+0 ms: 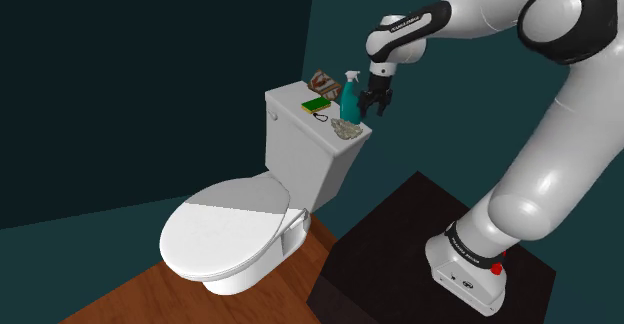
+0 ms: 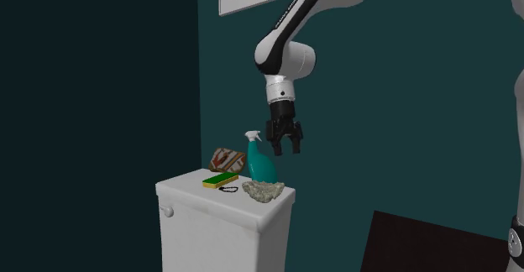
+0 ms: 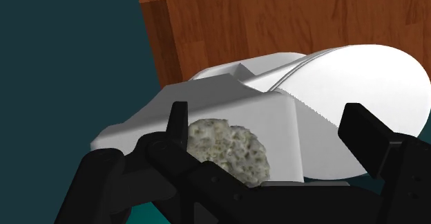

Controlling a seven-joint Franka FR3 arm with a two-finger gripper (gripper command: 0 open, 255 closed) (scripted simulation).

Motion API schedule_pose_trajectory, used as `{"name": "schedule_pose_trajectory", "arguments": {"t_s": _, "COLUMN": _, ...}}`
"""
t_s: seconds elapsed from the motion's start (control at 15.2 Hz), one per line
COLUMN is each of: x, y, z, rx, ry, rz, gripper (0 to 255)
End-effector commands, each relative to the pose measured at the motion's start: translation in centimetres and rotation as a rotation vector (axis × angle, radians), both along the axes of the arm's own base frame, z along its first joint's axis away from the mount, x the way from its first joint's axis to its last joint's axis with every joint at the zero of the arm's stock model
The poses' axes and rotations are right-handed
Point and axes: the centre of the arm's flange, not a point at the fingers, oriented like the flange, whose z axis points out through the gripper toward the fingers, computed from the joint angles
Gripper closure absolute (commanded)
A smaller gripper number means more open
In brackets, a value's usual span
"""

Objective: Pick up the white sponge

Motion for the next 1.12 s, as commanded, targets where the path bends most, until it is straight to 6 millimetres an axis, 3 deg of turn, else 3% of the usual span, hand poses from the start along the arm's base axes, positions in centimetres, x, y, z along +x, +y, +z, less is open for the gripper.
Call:
{"name": "schedule_pose_trajectory", "arguments": {"t_s": 0.0, "x": 1.4, "y": -1.4, "z": -2.4, "rx": 0.004, "ry": 0.009, "rz": -0.004, "gripper": 0}}
{"name": "schedule_pose_trajectory", "arguments": {"t_s": 0.33, "x": 4.9, "y": -4.0, "z": -7.8, "rx": 0.015, "ry": 0.03, "rz": -0.014, "gripper": 0}}
{"name": "schedule_pose_trajectory", "arguments": {"t_s": 0.86, "x": 5.0, "y": -4.0, "z": -11.8, "rx": 0.016, "ry": 0.031, "rz": -0.014, "gripper": 0}}
{"name": "schedule_pose_trajectory", "arguments": {"t_s": 0.99, "x": 5.0, "y": -4.0, "z": -11.8, "rx": 0.016, "ry": 0.031, "rz": -0.014, "gripper": 0}}
{"name": "schedule_pose_trajectory", "arguments": {"t_s": 1.06, "x": 5.0, "y": -4.0, "z": -11.8, "rx": 0.016, "ry": 0.031, "rz": -0.014, "gripper": 255}}
